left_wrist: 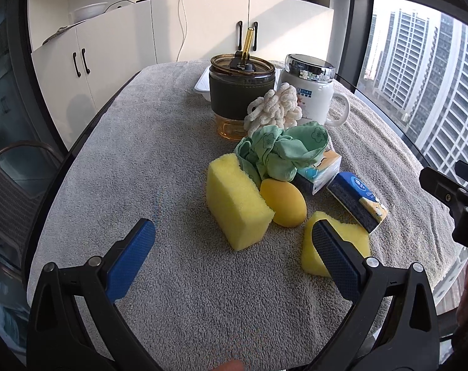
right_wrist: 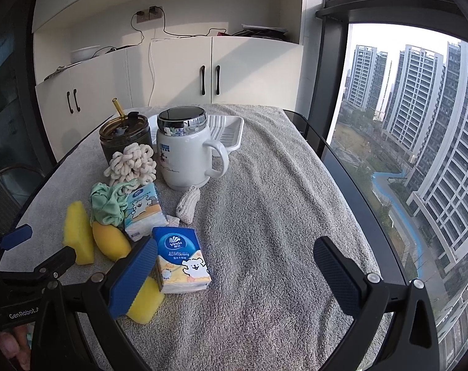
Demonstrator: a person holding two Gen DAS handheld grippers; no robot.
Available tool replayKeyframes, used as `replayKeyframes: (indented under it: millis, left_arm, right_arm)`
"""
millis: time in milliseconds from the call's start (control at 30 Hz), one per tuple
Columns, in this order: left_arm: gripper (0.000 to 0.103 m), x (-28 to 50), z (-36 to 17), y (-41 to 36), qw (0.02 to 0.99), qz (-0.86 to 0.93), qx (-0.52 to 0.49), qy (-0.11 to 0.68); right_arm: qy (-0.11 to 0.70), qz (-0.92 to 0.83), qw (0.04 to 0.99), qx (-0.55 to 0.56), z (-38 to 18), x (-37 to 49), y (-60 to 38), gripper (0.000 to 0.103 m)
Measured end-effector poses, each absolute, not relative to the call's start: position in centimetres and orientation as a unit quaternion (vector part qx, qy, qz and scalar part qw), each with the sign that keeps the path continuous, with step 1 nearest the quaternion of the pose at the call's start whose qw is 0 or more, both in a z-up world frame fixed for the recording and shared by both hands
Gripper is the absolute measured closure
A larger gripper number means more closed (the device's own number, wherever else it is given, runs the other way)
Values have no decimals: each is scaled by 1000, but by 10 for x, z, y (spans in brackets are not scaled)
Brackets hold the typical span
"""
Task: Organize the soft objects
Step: 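Grasp the long yellow sponge with the left tool while the right tool grasps the square yellow sponge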
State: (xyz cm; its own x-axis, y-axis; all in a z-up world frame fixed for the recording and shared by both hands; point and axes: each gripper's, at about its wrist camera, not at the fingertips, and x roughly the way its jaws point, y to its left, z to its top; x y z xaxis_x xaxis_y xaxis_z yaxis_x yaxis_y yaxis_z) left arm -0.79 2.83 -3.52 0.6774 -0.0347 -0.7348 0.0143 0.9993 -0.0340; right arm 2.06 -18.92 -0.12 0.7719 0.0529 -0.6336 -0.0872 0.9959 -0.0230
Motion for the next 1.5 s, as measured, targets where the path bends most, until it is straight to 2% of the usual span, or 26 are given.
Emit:
replayKeyframes:
  millis: [267, 733, 833, 867, 933, 967, 1000, 1067, 1133, 1267, 1500]
  left_arm:
    - [2, 0, -75, 44, 888, -30, -16, 459]
    - [3, 57, -79, 51, 890, -43, -24, 453]
    - [23, 64, -81, 58, 891, -63, -47, 448]
    - [35, 69, -80, 63, 892, -65, -48, 445]
    - [49, 72, -80, 66, 892, -66, -45, 444]
    - [55, 73, -81, 67, 893, -64, -44, 444]
    - [57, 74, -81, 69, 893, -66, -46, 443]
    - [65, 74, -80, 72, 892, -70, -55, 443]
    - [68, 70, -81, 72, 892, -73, -61, 442]
    - [75, 66, -82, 68, 891, -78, -67, 441]
    - [78, 49, -84, 61, 894, -89, -59, 435]
  right_arm:
    - [391, 117, 912, -34, -32, 21, -187, 0]
    - [426, 228, 875, -37, -61, 24, -162, 1]
    - [436, 234, 868, -33, -66, 27, -159, 6]
    - [436, 236, 868, -33, -67, 28, -158, 7]
    - [432, 241, 869, -34, -67, 27, -154, 7]
    - [431, 243, 868, -36, -67, 26, -151, 8]
    - [431, 246, 867, -38, -67, 25, -149, 9]
    - [431, 251, 866, -40, -68, 25, -143, 16]
    - [429, 254, 866, -45, -68, 24, -137, 21]
    - [436, 253, 863, -43, -74, 27, -127, 21]
    - [438, 255, 860, -54, -81, 33, -114, 26]
